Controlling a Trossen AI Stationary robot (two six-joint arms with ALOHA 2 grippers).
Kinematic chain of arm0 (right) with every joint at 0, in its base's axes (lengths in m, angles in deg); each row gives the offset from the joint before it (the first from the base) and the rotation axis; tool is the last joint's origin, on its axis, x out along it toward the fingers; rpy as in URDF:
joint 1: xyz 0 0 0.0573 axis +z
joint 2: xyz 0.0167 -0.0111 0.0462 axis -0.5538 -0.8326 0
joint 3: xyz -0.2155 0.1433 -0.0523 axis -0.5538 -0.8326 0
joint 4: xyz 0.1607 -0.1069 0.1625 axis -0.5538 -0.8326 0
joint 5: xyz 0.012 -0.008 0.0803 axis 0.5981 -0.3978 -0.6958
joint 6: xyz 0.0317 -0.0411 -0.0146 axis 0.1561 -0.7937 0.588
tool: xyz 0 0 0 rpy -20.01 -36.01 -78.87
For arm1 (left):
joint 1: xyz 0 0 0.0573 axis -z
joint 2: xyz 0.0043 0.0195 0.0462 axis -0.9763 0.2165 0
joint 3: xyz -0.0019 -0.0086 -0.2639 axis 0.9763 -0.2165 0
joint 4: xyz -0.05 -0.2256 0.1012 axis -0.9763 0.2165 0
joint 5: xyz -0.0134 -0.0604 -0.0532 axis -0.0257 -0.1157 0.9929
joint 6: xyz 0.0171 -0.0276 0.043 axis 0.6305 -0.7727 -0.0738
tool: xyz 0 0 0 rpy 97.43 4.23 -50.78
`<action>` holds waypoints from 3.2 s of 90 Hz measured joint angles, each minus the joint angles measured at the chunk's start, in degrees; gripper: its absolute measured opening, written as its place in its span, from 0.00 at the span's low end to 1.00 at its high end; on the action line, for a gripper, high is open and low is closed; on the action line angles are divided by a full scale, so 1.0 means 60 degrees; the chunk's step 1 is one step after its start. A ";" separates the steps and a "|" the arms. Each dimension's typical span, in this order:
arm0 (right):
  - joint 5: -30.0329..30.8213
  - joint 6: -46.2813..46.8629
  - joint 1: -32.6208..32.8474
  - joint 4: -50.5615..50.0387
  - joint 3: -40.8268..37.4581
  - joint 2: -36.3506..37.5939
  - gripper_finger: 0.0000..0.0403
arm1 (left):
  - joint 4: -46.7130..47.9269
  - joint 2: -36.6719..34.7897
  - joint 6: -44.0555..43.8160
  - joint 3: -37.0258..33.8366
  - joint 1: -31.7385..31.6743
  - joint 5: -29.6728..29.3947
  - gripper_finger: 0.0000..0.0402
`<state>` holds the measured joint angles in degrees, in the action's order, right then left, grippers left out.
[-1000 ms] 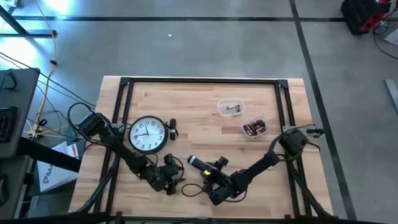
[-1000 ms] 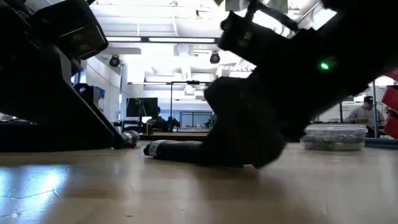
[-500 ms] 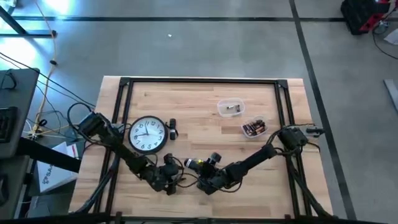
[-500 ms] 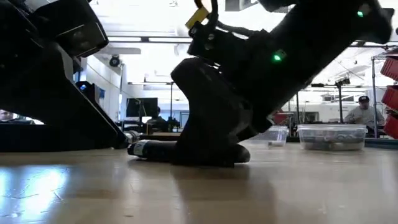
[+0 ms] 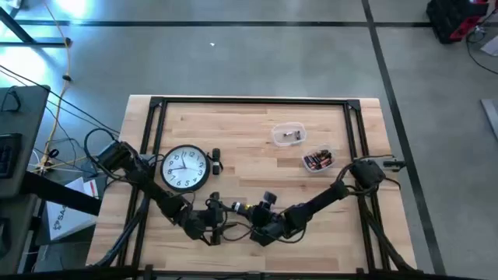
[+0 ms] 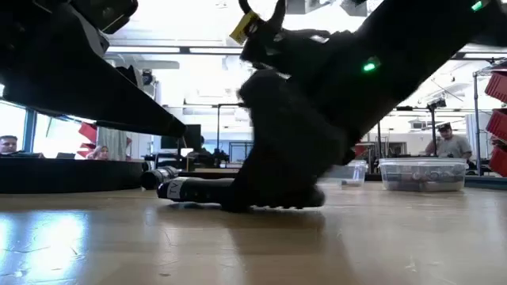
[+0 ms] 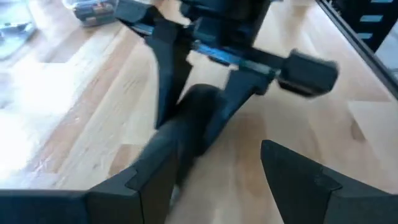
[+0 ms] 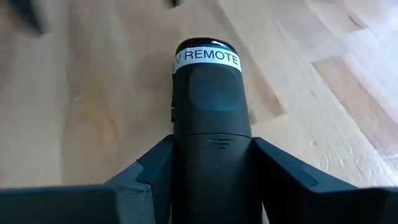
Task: Insert battery
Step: Put the black remote control face up on the center of the table
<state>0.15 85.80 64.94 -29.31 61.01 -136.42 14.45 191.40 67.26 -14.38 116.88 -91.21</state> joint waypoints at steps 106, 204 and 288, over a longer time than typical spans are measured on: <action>-0.1643 0.1827 -0.0545 0.1281 0.0025 0.0776 0.39 | 0.0278 0.1279 0.5314 0.0732 0.0043 -0.1316 0.53; -0.0165 -0.6468 -0.0549 0.0741 0.0022 0.2038 0.47 | 0.3985 -0.0901 0.0198 0.0725 -0.2088 0.4059 0.13; 0.1365 -0.6193 0.0030 0.1033 0.0022 0.1596 0.47 | 0.3689 -0.0192 0.0393 0.0736 -0.4958 0.6066 0.30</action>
<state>8.34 48.64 65.11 -23.10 61.14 -126.84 36.59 190.25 69.61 -9.97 87.13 -54.81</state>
